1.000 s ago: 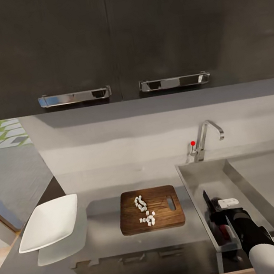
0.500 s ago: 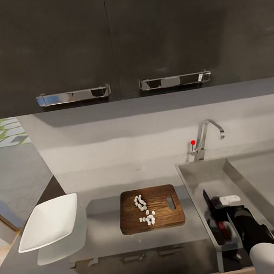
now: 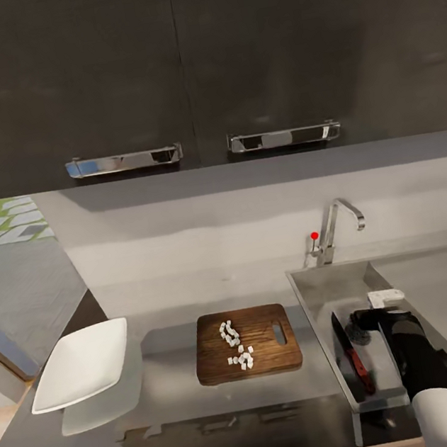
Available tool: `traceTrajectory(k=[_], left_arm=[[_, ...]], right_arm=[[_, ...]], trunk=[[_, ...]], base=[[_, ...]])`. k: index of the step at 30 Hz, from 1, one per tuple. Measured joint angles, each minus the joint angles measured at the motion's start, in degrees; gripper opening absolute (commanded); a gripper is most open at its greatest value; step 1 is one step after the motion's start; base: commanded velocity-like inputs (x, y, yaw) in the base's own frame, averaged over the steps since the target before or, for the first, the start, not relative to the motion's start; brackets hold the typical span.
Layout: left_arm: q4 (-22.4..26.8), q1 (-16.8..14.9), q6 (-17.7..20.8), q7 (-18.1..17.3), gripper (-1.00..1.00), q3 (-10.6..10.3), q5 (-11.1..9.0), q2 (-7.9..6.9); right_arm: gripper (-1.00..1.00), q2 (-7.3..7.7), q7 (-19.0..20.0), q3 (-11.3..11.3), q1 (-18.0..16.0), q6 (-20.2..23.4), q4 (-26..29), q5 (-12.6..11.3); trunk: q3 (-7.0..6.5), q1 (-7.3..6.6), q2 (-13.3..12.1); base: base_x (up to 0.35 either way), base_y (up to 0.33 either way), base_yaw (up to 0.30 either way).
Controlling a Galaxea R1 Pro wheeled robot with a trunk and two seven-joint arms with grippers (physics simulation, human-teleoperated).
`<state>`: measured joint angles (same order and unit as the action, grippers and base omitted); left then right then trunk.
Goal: In the kitchen, take the Vidalia onion out of the sink, dice it on the chopping board with the paring knife, put the diced onion into the bowl on the countertop, then place both the paring knife and the chopping board into the sink.
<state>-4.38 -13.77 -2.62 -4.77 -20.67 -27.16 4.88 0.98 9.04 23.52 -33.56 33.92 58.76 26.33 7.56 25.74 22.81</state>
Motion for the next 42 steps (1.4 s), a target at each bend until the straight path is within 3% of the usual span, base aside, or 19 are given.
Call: traceTrajectory(k=[2, 5, 10, 32, 42], left_arm=[[0.00, 0.00, 0.00, 0.02, 1.00, 0.02, 0.00, 0.00], [0.00, 0.00, 0.00, -0.01, 1.00, -0.02, 0.00, 0.01], [0.00, 0.00, 0.00, -0.03, 1.00, -0.03, 0.00, 0.03], [-0.01, -0.01, 0.00, -0.05, 1.00, -0.05, 0.00, 0.09], [0.00, 0.00, 0.00, -0.06, 1.00, -0.03, 0.00, 0.09]], right_arm=[[1.00, -0.16, 0.50, -0.12, -0.02, 2.27, 3.86, -0.02], [1.00, -0.55, 4.81, -0.13, 0.00, 6.13, 9.97, -0.05], [1.00, -0.62, 10.00, -0.06, 0.01, 8.18, 12.31, 0.11], [1.00, -0.47, 14.13, 0.01, 0.02, 8.72, 14.48, 0.14], [1.00, -0.45, 14.14, 0.05, 0.04, 8.73, 14.49, 0.14]], trunk=[[-0.07, 0.00, 0.00], [-0.10, 0.00, 0.00], [-0.10, 0.00, -0.01], [-0.11, 0.02, -0.02], [-0.10, 0.00, -0.01]], base=[[0.000, 0.000, 0.000], [0.000, 0.000, 0.000], [0.000, 0.003, 0.000], [-0.030, 0.234, 0.000], [-0.028, 0.036, 0.000]])
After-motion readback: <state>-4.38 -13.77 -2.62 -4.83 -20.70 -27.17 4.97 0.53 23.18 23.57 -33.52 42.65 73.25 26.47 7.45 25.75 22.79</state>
